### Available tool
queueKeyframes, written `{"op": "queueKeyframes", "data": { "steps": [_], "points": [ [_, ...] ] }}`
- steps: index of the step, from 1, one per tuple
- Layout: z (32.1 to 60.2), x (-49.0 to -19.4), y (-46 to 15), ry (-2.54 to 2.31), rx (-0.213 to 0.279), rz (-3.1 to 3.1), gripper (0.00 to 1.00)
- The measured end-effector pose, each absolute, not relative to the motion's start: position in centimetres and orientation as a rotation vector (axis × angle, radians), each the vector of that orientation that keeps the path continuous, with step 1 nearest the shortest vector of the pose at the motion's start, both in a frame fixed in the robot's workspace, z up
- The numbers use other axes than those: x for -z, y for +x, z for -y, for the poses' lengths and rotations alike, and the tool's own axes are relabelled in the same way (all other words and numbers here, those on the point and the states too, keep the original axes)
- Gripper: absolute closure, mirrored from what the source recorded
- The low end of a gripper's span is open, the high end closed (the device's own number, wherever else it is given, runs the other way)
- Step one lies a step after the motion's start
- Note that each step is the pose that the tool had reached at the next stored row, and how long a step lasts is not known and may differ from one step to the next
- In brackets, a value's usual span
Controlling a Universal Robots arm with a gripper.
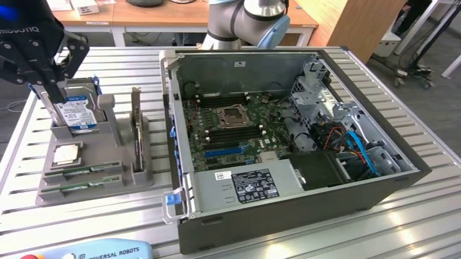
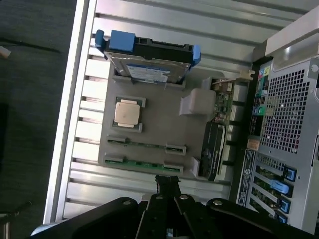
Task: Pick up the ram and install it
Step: 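Pick up the ram and move it above insertion slot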
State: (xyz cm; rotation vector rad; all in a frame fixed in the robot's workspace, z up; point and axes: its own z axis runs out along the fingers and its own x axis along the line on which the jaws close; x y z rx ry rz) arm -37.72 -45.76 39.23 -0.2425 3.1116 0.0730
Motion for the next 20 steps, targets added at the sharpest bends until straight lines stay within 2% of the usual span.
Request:
{"op": "queueKeyframes", "data": {
  "steps": [20],
  "points": [
    [45.76, -39.21, -37.73, -0.804, -0.077, -3.025, 0.90]
  ]
}}
